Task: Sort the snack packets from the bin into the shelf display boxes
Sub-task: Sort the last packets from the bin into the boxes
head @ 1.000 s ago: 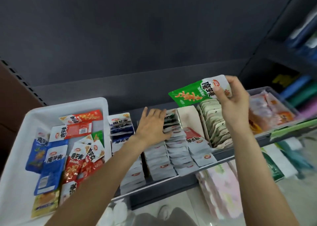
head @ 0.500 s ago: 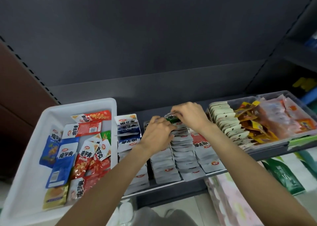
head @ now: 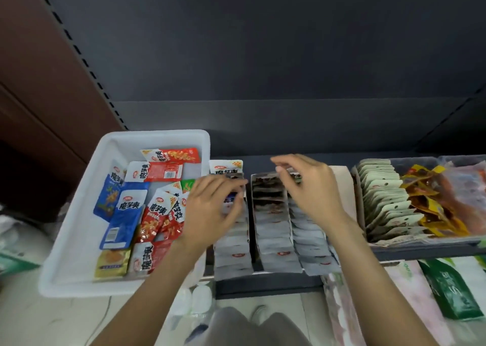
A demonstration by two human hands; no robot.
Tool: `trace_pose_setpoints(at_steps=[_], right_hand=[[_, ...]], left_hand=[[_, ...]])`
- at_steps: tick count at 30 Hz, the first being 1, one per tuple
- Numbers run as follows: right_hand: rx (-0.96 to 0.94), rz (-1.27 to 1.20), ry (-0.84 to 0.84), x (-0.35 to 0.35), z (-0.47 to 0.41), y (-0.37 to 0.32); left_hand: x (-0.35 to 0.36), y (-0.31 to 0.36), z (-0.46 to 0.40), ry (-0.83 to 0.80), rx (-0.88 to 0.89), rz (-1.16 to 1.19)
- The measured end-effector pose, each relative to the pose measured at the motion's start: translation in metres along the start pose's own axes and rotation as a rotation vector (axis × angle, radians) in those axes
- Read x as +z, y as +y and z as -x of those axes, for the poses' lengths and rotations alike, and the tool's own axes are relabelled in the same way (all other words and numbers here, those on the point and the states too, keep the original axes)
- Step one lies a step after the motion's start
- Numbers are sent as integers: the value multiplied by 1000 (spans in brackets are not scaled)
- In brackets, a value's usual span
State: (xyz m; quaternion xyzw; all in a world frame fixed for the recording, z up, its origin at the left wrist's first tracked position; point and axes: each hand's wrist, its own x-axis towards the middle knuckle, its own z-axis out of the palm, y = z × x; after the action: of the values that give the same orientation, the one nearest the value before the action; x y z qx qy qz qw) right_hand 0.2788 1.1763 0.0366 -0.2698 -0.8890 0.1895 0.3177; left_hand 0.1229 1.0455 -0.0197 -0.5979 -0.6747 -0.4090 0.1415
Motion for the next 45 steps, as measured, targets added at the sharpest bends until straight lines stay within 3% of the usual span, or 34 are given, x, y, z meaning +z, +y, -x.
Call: trace_pose_setpoints(at_steps=[2,5,7,10,12,15,19,23,27,31,33,36,40,45], right_hand=[[-63,-115,-13,19,3,-33],[-126,-194,-215,63,0,-79],[-89,-178,-421,101,-7,-99],[-76,33,-651,162,-19,-119],[-98,187,-778,194,-28,-135],[-71,300,-797,239,-34,-149],[122,494,-863,280,-28,-135],[135,501,-755,291,-26,-124],[277,313,-678,287,-27,-123],[239,235,-566,265,-25,-130],[214,159,-511,246,-24,-139],[203,-10,-443,206,-22,-152],[419,-409,-254,146,-23,-152],[689,-851,-120,103,-23,-135]], left_hand=[[-30,-26,17,24,-169,-26],[-61,-78,50,-76,-437,-164],[-74,-115,73,-262,-578,-284],[-86,-148,97,-571,-769,-360],[-88,-159,104,-671,-794,-348],[-90,-167,104,-738,-765,-313],[-91,-175,100,-786,-759,-309],[-90,-180,101,-785,-753,-302],[-91,-183,102,-748,-763,-272],[-91,-183,102,-749,-772,-274],[-91,-180,99,-666,-787,-221],[-98,-173,87,-464,-786,102],[-129,-144,56,-387,-939,730],[-144,-112,26,-268,-960,916]])
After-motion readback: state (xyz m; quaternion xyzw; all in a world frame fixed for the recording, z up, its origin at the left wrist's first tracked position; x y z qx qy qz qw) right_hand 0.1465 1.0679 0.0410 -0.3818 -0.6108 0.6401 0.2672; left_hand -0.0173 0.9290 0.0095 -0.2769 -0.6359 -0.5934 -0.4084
